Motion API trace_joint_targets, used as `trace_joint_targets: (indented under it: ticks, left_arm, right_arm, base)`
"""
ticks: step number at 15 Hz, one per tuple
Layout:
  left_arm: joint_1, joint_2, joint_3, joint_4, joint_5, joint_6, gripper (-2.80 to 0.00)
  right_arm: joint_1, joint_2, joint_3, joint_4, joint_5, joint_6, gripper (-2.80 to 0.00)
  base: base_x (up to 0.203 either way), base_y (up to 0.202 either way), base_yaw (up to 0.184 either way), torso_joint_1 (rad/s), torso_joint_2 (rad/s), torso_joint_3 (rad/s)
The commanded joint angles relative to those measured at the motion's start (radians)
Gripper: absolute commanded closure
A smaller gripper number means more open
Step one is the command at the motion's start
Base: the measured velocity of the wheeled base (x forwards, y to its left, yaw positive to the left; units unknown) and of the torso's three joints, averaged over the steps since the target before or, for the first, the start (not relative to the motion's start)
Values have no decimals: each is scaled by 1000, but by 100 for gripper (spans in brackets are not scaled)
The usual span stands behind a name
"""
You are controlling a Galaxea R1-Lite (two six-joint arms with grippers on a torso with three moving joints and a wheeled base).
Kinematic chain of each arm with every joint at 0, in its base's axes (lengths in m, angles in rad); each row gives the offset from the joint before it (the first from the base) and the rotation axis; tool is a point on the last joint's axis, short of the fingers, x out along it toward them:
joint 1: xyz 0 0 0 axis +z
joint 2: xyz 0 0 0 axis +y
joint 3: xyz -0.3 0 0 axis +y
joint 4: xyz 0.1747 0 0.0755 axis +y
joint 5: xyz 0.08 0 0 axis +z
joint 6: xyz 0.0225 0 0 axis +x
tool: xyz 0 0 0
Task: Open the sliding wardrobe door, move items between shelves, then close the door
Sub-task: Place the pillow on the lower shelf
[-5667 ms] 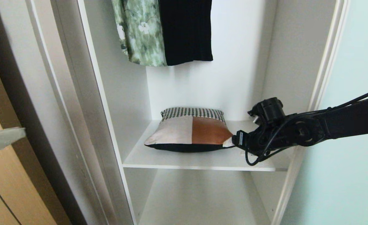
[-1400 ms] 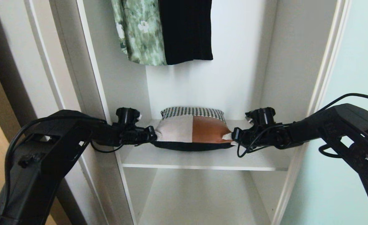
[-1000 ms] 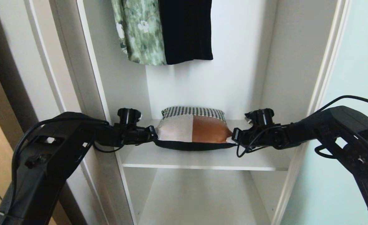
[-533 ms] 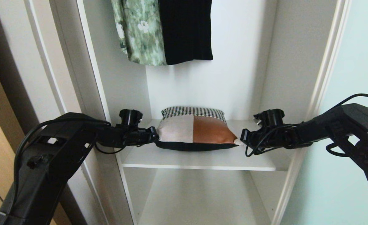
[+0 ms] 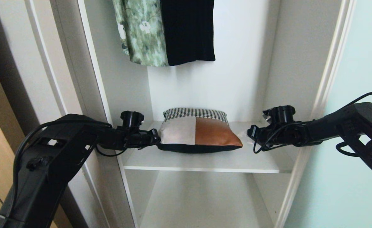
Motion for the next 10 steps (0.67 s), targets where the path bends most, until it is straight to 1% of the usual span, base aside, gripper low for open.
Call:
trace_joint_targets:
  ticks: [1, 4, 7, 10]
  left_arm:
    - [0, -23, 26, -7, -7, -3, 0]
    - [-2, -30, 28, -27, -6, -6, 0]
    - [-5, -29, 15, -27, -8, -5, 0]
    - [-6, -26, 29, -33, -8, -2, 0]
  right_arm:
    - [0, 64, -48, -2, -5, 5, -280]
    - [0, 128, -103, -2, -34, 4, -280]
    - [0, 162, -136, -3, -37, 3, -280]
    - [6, 173, -179, 1, -34, 7, -280]
  base:
    - [0, 0, 0, 0, 0, 0]
    - [0, 0, 0, 0, 0, 0]
    - [0, 0, 0, 0, 0, 0]
    - [0, 0, 0, 0, 0, 0]
